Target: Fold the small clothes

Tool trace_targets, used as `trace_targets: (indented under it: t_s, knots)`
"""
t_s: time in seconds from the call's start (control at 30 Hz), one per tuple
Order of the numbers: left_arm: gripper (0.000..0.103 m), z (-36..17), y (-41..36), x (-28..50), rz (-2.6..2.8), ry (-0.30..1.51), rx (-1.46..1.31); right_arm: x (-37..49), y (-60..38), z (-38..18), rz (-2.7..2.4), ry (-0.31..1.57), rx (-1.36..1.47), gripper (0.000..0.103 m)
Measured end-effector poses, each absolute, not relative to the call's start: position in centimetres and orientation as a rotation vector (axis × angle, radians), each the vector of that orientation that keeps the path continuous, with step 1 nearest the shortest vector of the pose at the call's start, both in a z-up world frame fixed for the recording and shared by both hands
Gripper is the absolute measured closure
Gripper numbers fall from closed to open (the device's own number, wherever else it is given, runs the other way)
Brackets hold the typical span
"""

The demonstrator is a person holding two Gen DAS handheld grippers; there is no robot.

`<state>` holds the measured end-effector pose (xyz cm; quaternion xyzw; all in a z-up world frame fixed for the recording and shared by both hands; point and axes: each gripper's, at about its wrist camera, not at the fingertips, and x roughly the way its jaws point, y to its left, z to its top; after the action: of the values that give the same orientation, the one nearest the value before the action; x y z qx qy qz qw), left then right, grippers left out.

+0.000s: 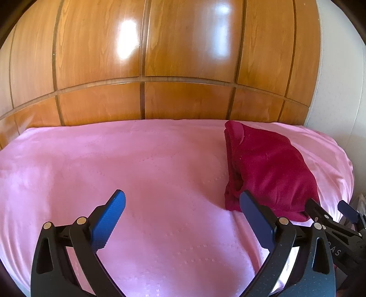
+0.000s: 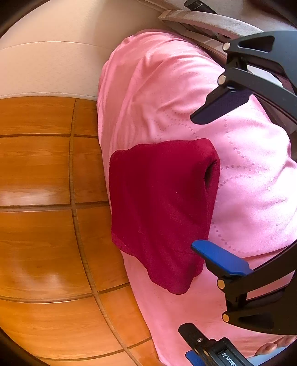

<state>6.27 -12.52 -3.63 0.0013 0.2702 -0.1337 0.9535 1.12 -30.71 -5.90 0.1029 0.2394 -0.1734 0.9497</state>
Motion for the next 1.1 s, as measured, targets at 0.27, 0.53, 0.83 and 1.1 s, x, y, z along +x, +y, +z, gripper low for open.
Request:
trace_targets:
  t_s: [0.27,0.53,0.83,1.1]
  knots:
    - [0.004,-3.51,-12.74,6.48,-0.265,0.540,0.018,1.12,-30.95,-6.01,-0.349,0.489,0.214,0.002]
    - [0.004,-3.55,-12.78,6.52,-0.255,0.546,0.017,1.46,-31.01,-6.12,-0.332,0.496,0.216,0.002]
    - [0.004,-3.57,-12.73,6.45,-0.252,0.543,0.016,1.60,-30.87,-6.17,-0.324,0.498,0.214,0.002]
    - [0.004,-3.65,-12.67,6.31,-0.249,0.546,0.018,1.44,-30.64,-6.19,-0.327,0.495,0.213,0.002]
